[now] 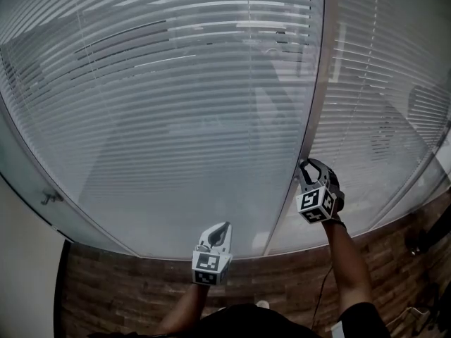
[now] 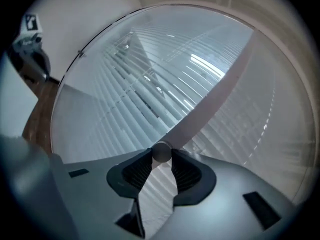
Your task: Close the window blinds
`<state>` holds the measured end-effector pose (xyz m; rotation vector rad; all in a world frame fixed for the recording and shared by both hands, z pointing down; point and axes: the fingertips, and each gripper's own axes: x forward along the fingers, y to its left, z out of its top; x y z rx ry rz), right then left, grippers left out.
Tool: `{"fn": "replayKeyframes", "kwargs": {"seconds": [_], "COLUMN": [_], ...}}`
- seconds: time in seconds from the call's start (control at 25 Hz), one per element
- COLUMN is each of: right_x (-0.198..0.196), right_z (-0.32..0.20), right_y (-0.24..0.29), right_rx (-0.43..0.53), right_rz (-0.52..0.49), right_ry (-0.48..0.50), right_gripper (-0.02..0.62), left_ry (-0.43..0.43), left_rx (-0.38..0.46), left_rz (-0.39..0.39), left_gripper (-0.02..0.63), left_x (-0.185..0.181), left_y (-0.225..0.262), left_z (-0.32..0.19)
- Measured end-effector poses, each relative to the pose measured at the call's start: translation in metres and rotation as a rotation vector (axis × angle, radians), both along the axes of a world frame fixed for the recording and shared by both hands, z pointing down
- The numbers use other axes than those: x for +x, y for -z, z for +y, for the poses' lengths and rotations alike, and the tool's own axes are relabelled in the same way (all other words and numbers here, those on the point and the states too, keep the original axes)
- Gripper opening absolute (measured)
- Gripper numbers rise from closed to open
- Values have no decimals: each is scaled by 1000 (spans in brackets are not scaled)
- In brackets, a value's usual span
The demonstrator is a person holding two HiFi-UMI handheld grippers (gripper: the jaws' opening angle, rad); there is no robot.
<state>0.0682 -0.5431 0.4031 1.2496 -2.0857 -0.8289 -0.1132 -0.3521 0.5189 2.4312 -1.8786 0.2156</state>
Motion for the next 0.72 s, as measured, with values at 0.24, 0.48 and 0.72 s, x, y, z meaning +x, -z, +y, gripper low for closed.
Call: {"fn": "replayKeyframes", "kwargs": {"seconds": [0.24, 0.48, 0.72], "right_x": [1, 1, 1], "right_z": [-7, -8, -8], "right_y": [-16, -18, -19], "right_rx": [232, 322, 363], "right_rz": [461, 693, 797], "right_ry": [-5, 21, 46], "right_gripper": [126, 126, 126], "left_ry": [6, 10, 11], "left_rx": [4, 7, 7], "left_rz": [10, 27, 24], "left_gripper": [0, 0, 0], "left_x": [1, 2, 1], "left_y": [-2, 1, 0], "left_z": [-1, -2, -3]}}
